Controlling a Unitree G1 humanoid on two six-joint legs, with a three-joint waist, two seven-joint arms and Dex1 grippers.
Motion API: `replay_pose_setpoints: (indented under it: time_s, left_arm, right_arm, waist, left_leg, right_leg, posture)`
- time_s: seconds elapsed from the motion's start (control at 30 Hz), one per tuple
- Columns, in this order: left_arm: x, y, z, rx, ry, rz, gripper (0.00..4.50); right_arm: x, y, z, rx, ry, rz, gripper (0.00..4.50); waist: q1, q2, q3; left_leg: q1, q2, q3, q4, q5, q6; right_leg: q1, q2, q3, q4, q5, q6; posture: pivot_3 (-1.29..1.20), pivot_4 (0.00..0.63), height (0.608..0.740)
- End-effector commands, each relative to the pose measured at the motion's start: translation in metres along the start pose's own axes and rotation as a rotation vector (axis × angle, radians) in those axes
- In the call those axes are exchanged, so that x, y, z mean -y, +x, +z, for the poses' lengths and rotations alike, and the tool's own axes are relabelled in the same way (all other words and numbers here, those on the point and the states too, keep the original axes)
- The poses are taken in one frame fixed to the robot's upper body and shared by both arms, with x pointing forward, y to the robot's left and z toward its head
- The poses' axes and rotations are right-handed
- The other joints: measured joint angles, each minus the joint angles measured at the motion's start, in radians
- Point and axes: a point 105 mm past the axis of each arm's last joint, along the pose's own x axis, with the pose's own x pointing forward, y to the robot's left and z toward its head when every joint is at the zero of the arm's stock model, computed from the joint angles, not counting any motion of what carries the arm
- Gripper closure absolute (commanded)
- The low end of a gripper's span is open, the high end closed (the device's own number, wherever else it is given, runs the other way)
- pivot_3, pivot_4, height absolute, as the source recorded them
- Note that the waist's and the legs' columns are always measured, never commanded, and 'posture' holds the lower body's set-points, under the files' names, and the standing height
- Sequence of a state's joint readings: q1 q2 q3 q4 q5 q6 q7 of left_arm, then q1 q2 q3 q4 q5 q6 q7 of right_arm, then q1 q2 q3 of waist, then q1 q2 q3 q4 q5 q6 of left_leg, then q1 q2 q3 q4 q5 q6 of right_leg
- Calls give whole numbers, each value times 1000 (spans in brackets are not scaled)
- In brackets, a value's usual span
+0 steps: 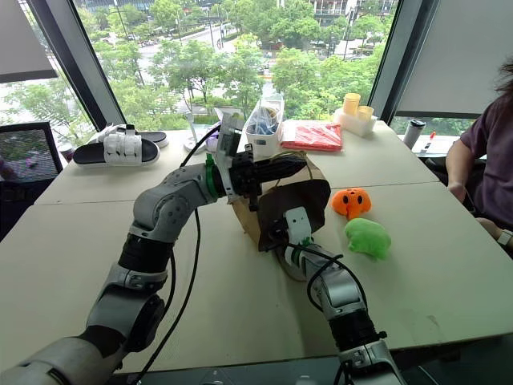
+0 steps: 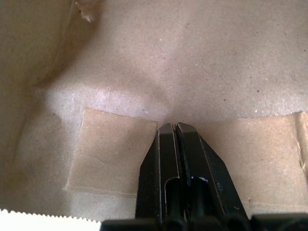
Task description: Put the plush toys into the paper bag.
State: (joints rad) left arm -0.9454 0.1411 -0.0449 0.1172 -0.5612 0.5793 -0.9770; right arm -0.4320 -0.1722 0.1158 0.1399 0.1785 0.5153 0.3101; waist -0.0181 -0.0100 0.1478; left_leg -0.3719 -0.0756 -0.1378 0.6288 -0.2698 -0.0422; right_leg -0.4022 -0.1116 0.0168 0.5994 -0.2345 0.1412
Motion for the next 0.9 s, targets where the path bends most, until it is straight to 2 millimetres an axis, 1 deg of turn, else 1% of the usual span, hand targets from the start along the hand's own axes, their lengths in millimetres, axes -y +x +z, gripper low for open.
replay_pose_setpoints:
  time_s: [0.03, 0.13, 0.2, 0.27, 0.3, 0.4, 0.5, 0.57, 0.67, 0.73, 0.77, 0.8, 0.87, 0.9]
  left_arm:
    - [-10, -1, 8, 13, 62, 52, 4478]
    - [-27, -4, -5, -40, 97, 143, 4478]
    - [-38, -6, -13, -74, 117, 194, 4478]
    - [-45, -8, -17, -83, 116, 226, 4478]
    - [-47, -9, -18, -84, 111, 235, 4478]
    - [-50, -10, -21, -89, 105, 243, 4478]
    - [-52, -11, -30, -131, 130, 246, 4478]
    - [-52, -9, -32, -130, 127, 238, 4478]
    - [-51, -8, -32, -123, 125, 228, 4500]
    - [-51, -7, -32, -123, 122, 223, 4500]
    - [-50, -7, -32, -123, 121, 218, 4500]
    - [-50, -6, -33, -123, 120, 214, 4500]
    - [-49, -5, -33, -120, 116, 201, 4500]
    - [-48, -4, -33, -118, 114, 195, 4500]
  right_arm:
    - [-2, -1, -2, -3, 11, 6, 4500]
    - [-5, -3, 6, 38, 17, 26, 4500]
    - [-9, -7, 17, 92, 13, 53, 4500]
    - [-13, -15, 33, 165, 16, 90, 4500]
    - [-14, -22, 41, 206, 18, 104, 4500]
    - [-16, -37, 56, 269, 28, 136, 4500]
    - [-19, -65, 71, 323, 35, 178, 4500]
    - [-20, -86, 73, 320, 24, 194, 4500]
    - [-20, -111, 69, 291, 16, 198, 3637]
    - [-14, -127, 73, 308, 41, 181, 2698]
    - [-8, -134, 77, 327, 55, 156, 2169]
    - [1, -139, 82, 348, 66, 117, 1657]
    - [27, -148, 86, 372, 72, 5, 591]
    - [44, -152, 84, 359, 58, -72, 26]
  waist:
    - [1, 0, 0]
    - [2, 0, 0]
    - [2, 0, 0]
    - [2, 0, 0]
    - [2, 0, 0]
    - [2, 0, 0]
    - [6, 0, 0]
    - [7, 0, 0]
    - [8, 0, 0]
    - [7, 0, 0]
    - [6, 0, 0]
    - [5, 0, 0]
    - [7, 0, 0]
    - [8, 0, 0]
  left_leg:
    - [0, 0, 0, 0, 0, 0]
    - [0, 0, 0, 0, 0, 0]
    - [0, 0, 1, 0, 0, -1]
    - [0, 0, 1, 0, 0, -1]
    - [-1, 0, 1, 0, 0, -1]
    - [-1, 0, 1, 0, 0, -1]
    - [-1, 0, 0, 0, 0, 0]
    - [-1, 0, 0, 0, -1, 2]
    - [-2, -1, 0, 0, -3, 4]
    - [-1, -1, 0, 0, -3, 5]
    - [-1, -1, 0, 1, -3, 5]
    - [-1, 0, 0, 1, -3, 5]
    - [0, 0, 0, 1, -3, 5]
    - [0, 0, 0, 1, -3, 5]
  right_leg:
    - [0, 0, 0, 0, 0, 0]
    - [0, 0, 0, 0, 0, 0]
    - [0, 0, 0, 0, 0, 0]
    - [0, 0, 0, 0, 0, 0]
    - [-1, 0, 0, 0, 0, 0]
    - [-1, 0, 0, 0, 0, 0]
    - [-1, 0, 0, 0, 0, 0]
    - [-1, 0, 0, 0, 0, 0]
    - [0, 0, 0, -1, 0, 0]
    - [0, 0, 0, -1, 0, 0]
    - [1, 0, 0, -1, 0, 0]
    - [1, 0, 0, -1, 0, 0]
    - [1, 0, 0, 0, 0, 0]
    - [2, 0, 0, -1, 0, 0]
  posture:
    - [0, 150, 740]
    - [0, 150, 740]
    - [0, 150, 740]
    - [0, 150, 740]
    - [0, 150, 740]
    - [0, 150, 740]
    - [0, 150, 740]
    - [0, 150, 740]
    - [0, 150, 740]
    - [0, 150, 740]
    - [0, 150, 740]
    - [0, 150, 740]
    - [0, 150, 740]
    - [0, 150, 740]
